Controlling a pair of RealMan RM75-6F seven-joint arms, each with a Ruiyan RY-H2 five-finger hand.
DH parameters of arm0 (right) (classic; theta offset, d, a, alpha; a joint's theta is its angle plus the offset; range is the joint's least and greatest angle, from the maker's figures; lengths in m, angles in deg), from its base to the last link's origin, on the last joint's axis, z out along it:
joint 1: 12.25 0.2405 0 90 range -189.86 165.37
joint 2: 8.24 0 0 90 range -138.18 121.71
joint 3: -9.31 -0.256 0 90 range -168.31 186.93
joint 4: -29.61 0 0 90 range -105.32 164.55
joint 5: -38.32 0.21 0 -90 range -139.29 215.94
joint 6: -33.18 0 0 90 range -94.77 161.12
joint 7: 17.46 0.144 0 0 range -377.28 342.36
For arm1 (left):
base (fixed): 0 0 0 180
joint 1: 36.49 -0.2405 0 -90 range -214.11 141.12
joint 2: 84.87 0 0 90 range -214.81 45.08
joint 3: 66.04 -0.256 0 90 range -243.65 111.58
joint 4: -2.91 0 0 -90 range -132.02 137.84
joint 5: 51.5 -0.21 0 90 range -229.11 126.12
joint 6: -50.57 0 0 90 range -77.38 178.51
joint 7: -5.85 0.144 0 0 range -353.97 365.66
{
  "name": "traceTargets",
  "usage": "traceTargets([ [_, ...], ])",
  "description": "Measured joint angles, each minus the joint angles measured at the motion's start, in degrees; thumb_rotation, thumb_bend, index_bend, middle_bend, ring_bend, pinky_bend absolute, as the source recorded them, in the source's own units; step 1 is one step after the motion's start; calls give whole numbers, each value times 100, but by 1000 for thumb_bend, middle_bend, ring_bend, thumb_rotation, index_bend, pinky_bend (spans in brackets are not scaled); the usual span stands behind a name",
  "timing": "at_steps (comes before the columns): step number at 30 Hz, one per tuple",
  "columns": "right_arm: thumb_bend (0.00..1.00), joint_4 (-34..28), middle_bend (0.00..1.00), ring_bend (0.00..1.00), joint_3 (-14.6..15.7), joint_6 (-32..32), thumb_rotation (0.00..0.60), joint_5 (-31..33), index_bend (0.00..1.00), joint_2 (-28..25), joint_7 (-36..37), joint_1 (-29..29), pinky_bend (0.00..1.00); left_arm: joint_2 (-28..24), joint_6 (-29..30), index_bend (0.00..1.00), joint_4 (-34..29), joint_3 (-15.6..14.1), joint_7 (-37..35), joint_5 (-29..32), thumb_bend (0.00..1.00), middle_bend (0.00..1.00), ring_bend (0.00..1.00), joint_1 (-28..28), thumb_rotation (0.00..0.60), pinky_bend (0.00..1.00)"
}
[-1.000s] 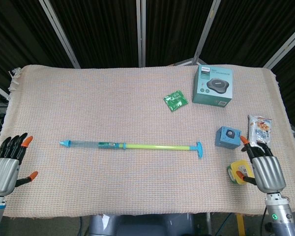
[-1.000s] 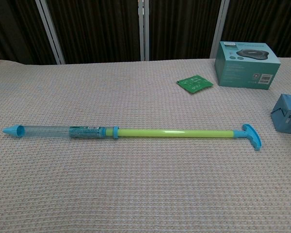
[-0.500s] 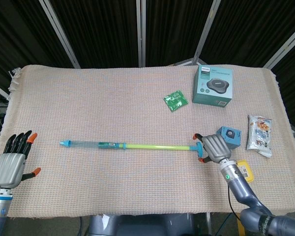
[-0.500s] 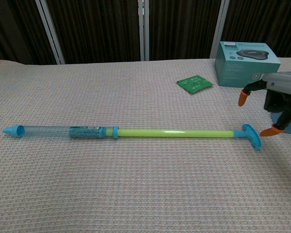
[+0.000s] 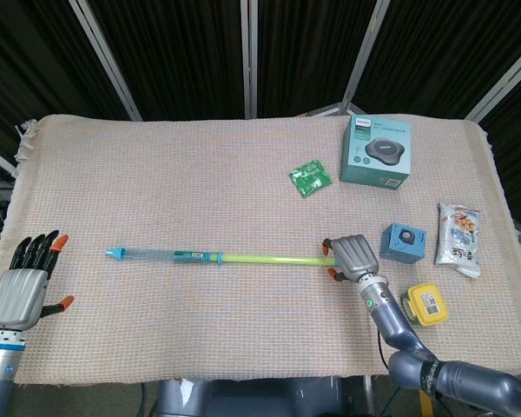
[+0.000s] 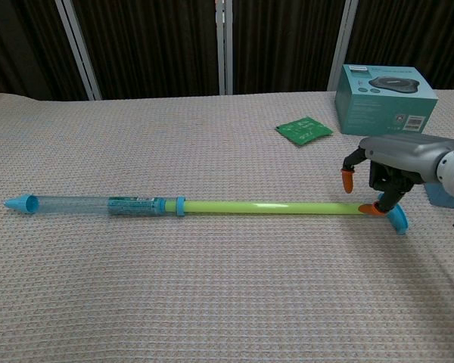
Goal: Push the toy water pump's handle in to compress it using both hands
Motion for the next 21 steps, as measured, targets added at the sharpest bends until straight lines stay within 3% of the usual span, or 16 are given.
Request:
traceTargets([
  [10, 239, 580, 1000, 1000, 206, 68, 600, 166, 490, 339, -225, 185, 1000, 21, -59, 0, 34, -6, 14, 32, 0, 0, 0, 49, 600, 0],
  [21, 242, 782, 1000, 1000, 309, 66, 600, 171, 528, 394, -179, 243, 1000, 68, -136, 0, 60, -10, 86, 110, 0, 0, 0, 100, 600, 0],
])
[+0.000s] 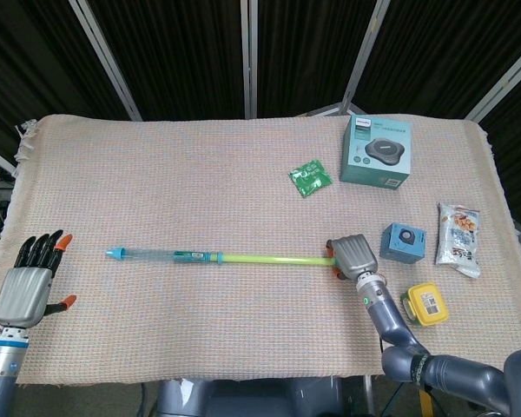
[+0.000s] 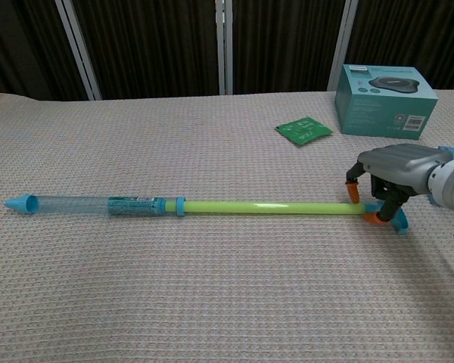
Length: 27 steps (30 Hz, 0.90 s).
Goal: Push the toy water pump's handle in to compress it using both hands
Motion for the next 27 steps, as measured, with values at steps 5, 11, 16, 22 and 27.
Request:
traceTargets([
  [5, 255, 143, 1000, 1000, 27, -46, 600, 51, 552, 56, 85, 8, 1000, 17, -67, 0, 30, -2, 15, 60, 0, 0, 0, 31, 600, 0],
  [11, 378, 197, 1000, 1000, 32, -67, 600, 24, 650, 86, 202, 20, 1000, 62, -114, 0, 98, 60, -5, 82, 0, 47, 37, 109, 600, 29],
  [16, 398, 107, 1000, 1000, 12, -69, 600, 54, 658, 19, 209, 44, 1000, 263, -218, 110, 408, 244, -256, 87, 0, 502, 426, 321, 600, 385],
  [22, 405, 7, 1000, 1000, -1, -58, 600, 218, 671, -37, 72, 98, 1000, 736, -695, 309, 1403, 365, -914, -147, 0, 920, 848, 873, 600, 972],
  [27, 414, -4, 1000, 1000, 2, -40, 600, 343, 675, -28, 1, 130, 1000, 988, -1496, 391, 1737, 398, -1118, -108, 0, 976, 897, 1334, 600, 1000],
])
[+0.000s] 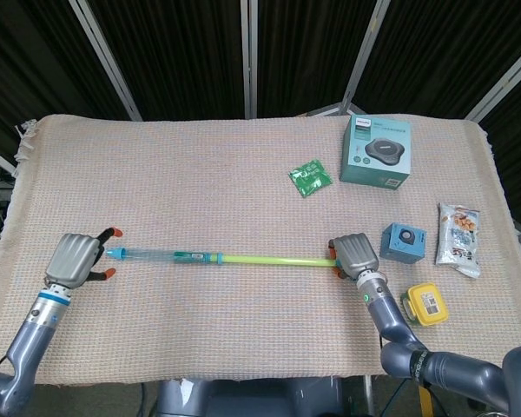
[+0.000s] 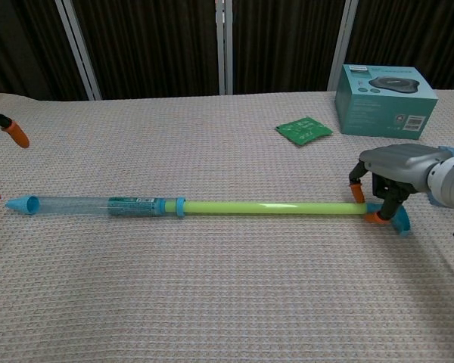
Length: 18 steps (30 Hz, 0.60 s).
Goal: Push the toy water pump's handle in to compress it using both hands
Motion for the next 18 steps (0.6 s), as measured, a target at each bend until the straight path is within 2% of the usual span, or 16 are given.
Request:
traceTargets([
  [4, 414, 16, 1000, 1000, 18, 26, 600, 54, 679, 8, -42, 21, 1000, 171, -773, 439, 155, 4, -83, 217, 0, 991, 908, 379, 600, 1000],
  [7, 415, 22, 1000, 1000, 27, 37, 600, 74, 682, 2, -70, 37, 1000, 379, -1084, 441, 386, 8, -115, 360, 0, 991, 908, 625, 600, 1000],
  [11, 416, 11, 1000, 1000, 32, 52, 600, 87, 683, -5, -80, 55, 1000, 622, -1217, 442, 646, 51, -171, 544, 0, 991, 908, 795, 600, 1000],
  [18, 421, 1, 1000, 1000, 45, 62, 600, 105, 685, -4, -109, 77, 1000, 724, -1330, 448, 836, 84, -220, 654, 0, 991, 908, 911, 600, 1000],
])
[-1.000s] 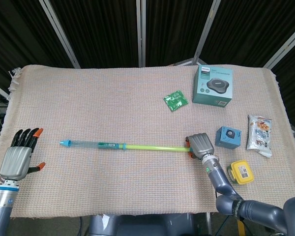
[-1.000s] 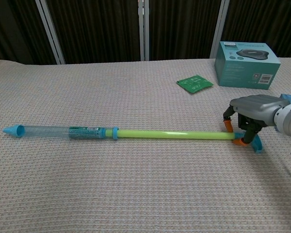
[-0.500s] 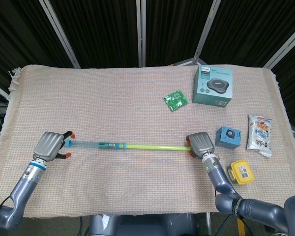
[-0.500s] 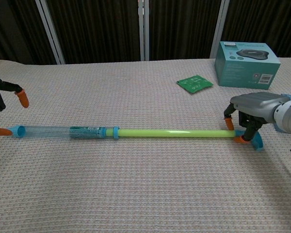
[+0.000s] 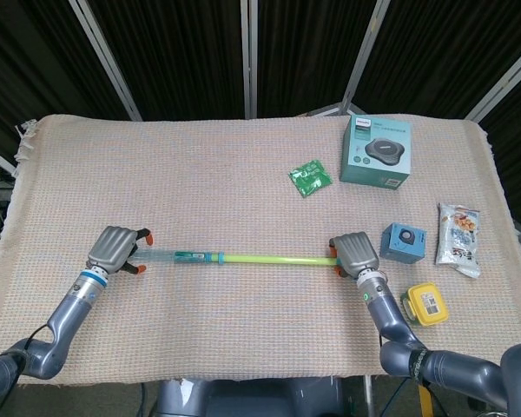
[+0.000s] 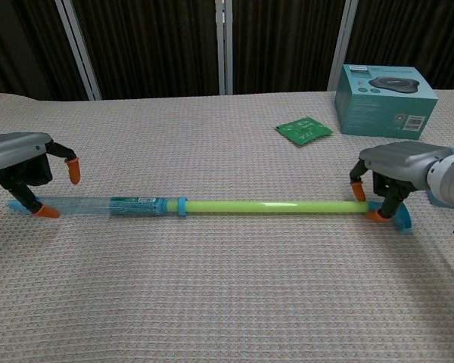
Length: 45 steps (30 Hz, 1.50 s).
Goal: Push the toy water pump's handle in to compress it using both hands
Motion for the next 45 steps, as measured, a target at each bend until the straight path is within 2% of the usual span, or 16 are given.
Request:
traceTargets([
  [7, 423, 40, 1000, 1000, 22, 6, 600, 20, 686, 41, 26, 6, 1000, 182, -258, 452, 298, -31, -51, 204, 0, 991, 908, 115, 600, 1000],
  [15, 430, 75, 1000, 1000, 30, 16, 600, 13, 687, 62, 37, 22, 1000, 349, -444, 456, 576, -60, -226, 310, 107, 991, 908, 213, 600, 1000],
  [22, 432, 83, 1000, 1000, 32, 29, 600, 17, 692, 60, 53, 25, 1000, 428, -493, 463, 680, -85, -280, 340, 136, 991, 908, 276, 600, 1000],
  [26, 433, 76, 1000, 1000, 35, 38, 600, 19, 695, 46, 52, 26, 1000, 446, -461, 534, 689, -77, -361, 336, 271, 991, 908, 294, 600, 1000],
  [30, 432, 58, 1000, 1000, 33, 50, 600, 18, 697, 27, 51, 27, 1000, 443, -406, 643, 686, -80, -416, 305, 349, 991, 908, 303, 600, 1000],
  [45, 438, -117, 1000, 1000, -3, 122, 600, 6, 708, -63, 92, 22, 1000, 353, -341, 775, 479, -81, -440, 350, 424, 991, 908, 325, 600, 1000],
])
